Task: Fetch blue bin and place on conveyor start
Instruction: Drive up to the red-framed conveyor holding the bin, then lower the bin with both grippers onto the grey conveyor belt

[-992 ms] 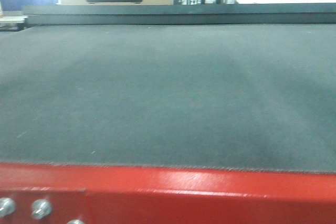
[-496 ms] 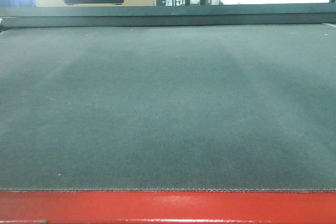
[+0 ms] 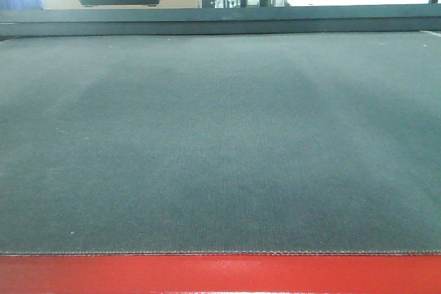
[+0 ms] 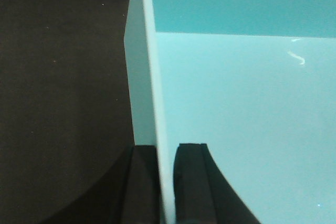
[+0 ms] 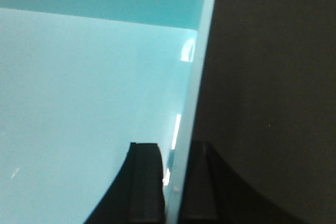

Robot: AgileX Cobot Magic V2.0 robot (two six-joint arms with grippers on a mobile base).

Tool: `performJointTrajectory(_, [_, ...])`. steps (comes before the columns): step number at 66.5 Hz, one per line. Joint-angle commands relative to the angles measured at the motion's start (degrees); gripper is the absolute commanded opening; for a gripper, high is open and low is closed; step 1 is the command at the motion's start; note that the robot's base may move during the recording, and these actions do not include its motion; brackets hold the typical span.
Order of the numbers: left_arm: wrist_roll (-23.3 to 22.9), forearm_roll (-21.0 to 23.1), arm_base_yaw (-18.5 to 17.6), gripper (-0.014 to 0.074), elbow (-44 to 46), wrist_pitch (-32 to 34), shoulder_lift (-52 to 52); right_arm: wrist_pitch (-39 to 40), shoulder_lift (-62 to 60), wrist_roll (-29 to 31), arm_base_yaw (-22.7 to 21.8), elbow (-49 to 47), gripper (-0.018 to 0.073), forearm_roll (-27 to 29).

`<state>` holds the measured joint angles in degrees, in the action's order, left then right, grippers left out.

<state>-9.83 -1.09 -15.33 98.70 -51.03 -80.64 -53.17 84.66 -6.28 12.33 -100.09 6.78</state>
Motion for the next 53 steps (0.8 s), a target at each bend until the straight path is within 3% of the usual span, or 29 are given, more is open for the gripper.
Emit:
performJointTrajectory(1, [0.44, -1.14, 0.10, -0.0111, 0.52, 2.93, 0.78, 1.38, -0.70, 1.22, -0.28, -0.38, -0.0153, -1.43])
performJointTrajectory(39, [0.44, -0.85, 0.10, -0.0111, 0.52, 5.00, 0.78, 0.56, -0.70, 1.22, -0.28, -0.38, -0.0153, -1.32])
performJointTrajectory(53, [0.44, -0.70, 0.10, -0.0111, -1.39, -2.95, -1.09, -3.90, 1.20, 1.22, -0.28, -0.38, -0.0153, -1.32])
